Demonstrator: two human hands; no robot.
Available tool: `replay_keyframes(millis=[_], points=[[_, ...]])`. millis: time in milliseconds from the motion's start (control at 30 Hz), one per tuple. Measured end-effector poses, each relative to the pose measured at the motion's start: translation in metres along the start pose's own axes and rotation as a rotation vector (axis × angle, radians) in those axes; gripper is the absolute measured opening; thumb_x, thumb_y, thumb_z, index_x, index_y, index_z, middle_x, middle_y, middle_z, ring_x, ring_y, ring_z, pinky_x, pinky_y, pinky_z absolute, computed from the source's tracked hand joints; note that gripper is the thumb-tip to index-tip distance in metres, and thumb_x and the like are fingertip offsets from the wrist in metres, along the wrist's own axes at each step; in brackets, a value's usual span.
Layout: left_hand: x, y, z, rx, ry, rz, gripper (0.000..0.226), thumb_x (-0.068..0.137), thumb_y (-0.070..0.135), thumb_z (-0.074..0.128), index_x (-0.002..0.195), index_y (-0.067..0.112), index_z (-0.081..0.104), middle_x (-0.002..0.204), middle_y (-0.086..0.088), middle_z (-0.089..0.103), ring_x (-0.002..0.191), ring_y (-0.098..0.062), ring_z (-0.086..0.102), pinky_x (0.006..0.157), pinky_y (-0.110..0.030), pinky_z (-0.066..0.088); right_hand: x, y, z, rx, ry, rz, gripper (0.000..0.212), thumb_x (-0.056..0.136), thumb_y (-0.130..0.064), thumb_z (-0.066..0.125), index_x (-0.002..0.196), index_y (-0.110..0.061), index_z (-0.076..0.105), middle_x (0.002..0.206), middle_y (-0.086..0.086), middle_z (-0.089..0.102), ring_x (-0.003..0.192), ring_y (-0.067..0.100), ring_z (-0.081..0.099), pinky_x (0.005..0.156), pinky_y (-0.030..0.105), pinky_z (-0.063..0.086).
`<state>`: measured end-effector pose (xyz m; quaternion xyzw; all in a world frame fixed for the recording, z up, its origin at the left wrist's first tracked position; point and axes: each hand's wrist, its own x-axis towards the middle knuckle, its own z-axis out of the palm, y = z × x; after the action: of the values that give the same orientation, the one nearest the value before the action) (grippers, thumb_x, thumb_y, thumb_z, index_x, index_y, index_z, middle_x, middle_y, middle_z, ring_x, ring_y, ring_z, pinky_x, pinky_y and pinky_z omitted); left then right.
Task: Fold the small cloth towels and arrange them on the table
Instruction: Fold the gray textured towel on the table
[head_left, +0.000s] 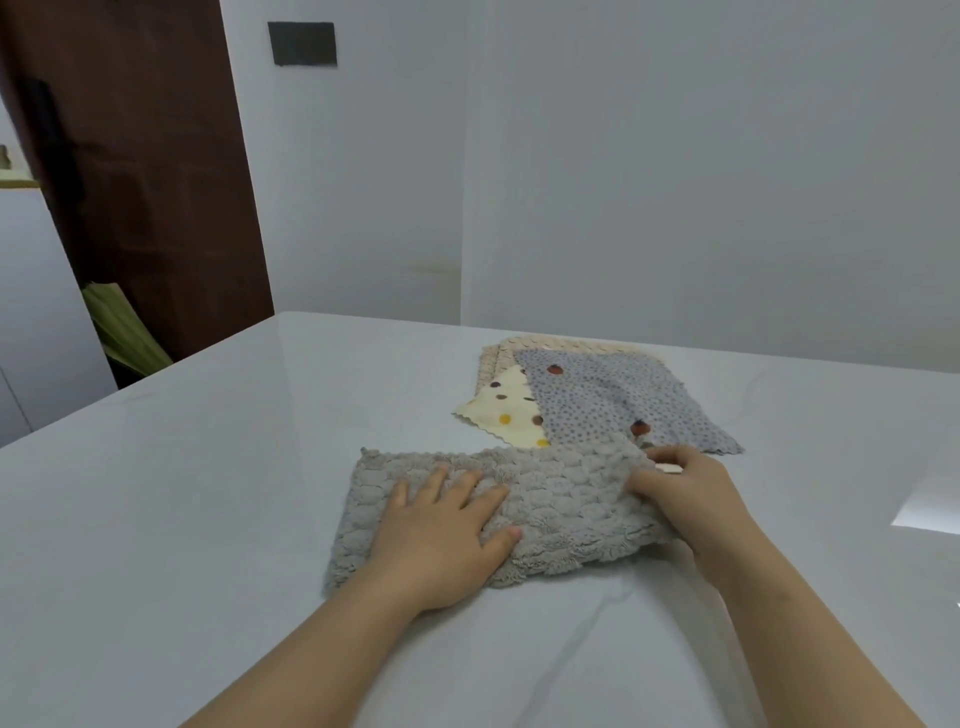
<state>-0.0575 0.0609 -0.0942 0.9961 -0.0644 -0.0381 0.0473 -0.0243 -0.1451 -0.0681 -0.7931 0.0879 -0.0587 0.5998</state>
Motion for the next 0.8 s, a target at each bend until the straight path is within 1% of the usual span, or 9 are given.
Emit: replay_keyframes(millis=[100,167,233,333,400,500,600,667,800], points=[[0.001,-0.001,-0.001,-0.095,0.091,-0.005,0.054,0.093,0.056,0.024,0.144,0.039,0.019,0.157,0.009,0.008,0.145,-0.017,0.001,0.117,-0.042,0.004,-0.003,-0.01,0.006,0.217,-0.019,-0.03,0.036,0.076,0.005,0.062,0.108,-0.012,0.057,0.103,0.019,0.061,0.082,0.032,0.062,0.073,0.042,0.052],[0.0,-0.006,-0.008,-0.33,0.351,-0.043,0.047,0.092,0.046,0.04,0.136,0.03,0.041,0.15,0.0,0.028,0.14,-0.017,0.02,0.113,-0.03,0.016,-0.008,-0.021,0.016,0.329,-0.049,-0.057,0.037,0.079,0.003,0.063,0.111,-0.015,0.056,0.109,0.016,0.058,0.091,0.03,0.063,0.078,0.042,0.054],[-0.002,-0.018,-0.019,-0.661,0.624,-0.152,0.032,0.092,0.03,0.05,0.121,0.02,0.056,0.126,-0.002,0.052,0.116,-0.017,0.046,0.093,-0.021,0.032,-0.013,-0.034,0.03,0.392,-0.101,-0.089,0.036,0.082,0.002,0.061,0.113,-0.016,0.055,0.101,0.013,0.059,0.085,0.027,0.064,0.069,0.034,0.054],[-0.007,-0.041,-0.035,-1.48,0.449,-0.334,0.029,0.094,0.031,0.047,0.113,0.011,0.055,0.09,-0.006,0.061,0.07,-0.019,0.057,0.055,-0.026,0.045,-0.025,-0.057,0.054,0.429,-0.204,-0.135,0.032,0.084,0.0,0.06,0.109,-0.021,0.056,0.095,0.015,0.064,0.08,0.028,0.065,0.07,0.036,0.055],[-0.011,-0.054,-0.039,-1.778,0.243,-0.384,0.038,0.094,0.044,0.042,0.116,0.014,0.047,0.09,-0.015,0.062,0.065,-0.022,0.061,0.046,-0.024,0.051,-0.033,-0.067,0.074,0.385,-0.329,-0.172,0.032,0.085,-0.002,0.06,0.11,-0.022,0.057,0.087,0.012,0.066,0.073,0.024,0.065,0.07,0.035,0.054],[-0.013,-0.059,-0.042,-1.861,0.113,-0.362,0.043,0.093,0.053,0.035,0.112,0.018,0.052,0.082,-0.014,0.067,0.069,-0.025,0.065,0.052,-0.028,0.056,-0.044,-0.068,0.097,0.328,-0.524,-0.208,0.029,0.087,-0.02,0.061,0.115,-0.024,0.055,0.082,0.001,0.069,0.062,0.008,0.063,0.056,0.022,0.049],[-0.011,-0.06,-0.039,-1.749,0.151,-0.305,0.028,0.094,0.043,0.043,0.113,0.024,0.051,0.102,-0.009,0.065,0.089,-0.023,0.064,0.075,-0.036,0.054,-0.043,-0.056,0.1,0.284,-0.276,-0.337,0.014,0.089,-0.025,0.056,0.103,-0.027,0.059,0.076,-0.001,0.069,0.058,0.005,0.058,0.055,0.022,0.046],[-0.008,-0.061,-0.033,-1.503,0.207,-0.29,0.021,0.09,0.025,0.056,0.11,0.029,0.052,0.105,-0.008,0.06,0.08,-0.02,0.062,0.071,-0.032,0.051,-0.04,-0.044,0.095,0.145,-0.112,-0.418,0.009,0.09,-0.023,0.055,0.088,-0.031,0.059,0.072,-0.002,0.068,0.06,0.006,0.058,0.058,0.023,0.045],[-0.007,-0.063,-0.03,-1.23,0.359,-0.27,0.019,0.083,0.007,0.063,0.082,0.026,0.062,0.09,-0.002,0.062,0.064,-0.021,0.056,0.062,-0.034,0.05,-0.038,-0.024,0.095,-0.096,-0.122,-0.443,0.02,0.087,-0.02,0.057,0.074,-0.035,0.058,0.076,-0.009,0.065,0.072,0.008,0.058,0.062,0.019,0.042]])
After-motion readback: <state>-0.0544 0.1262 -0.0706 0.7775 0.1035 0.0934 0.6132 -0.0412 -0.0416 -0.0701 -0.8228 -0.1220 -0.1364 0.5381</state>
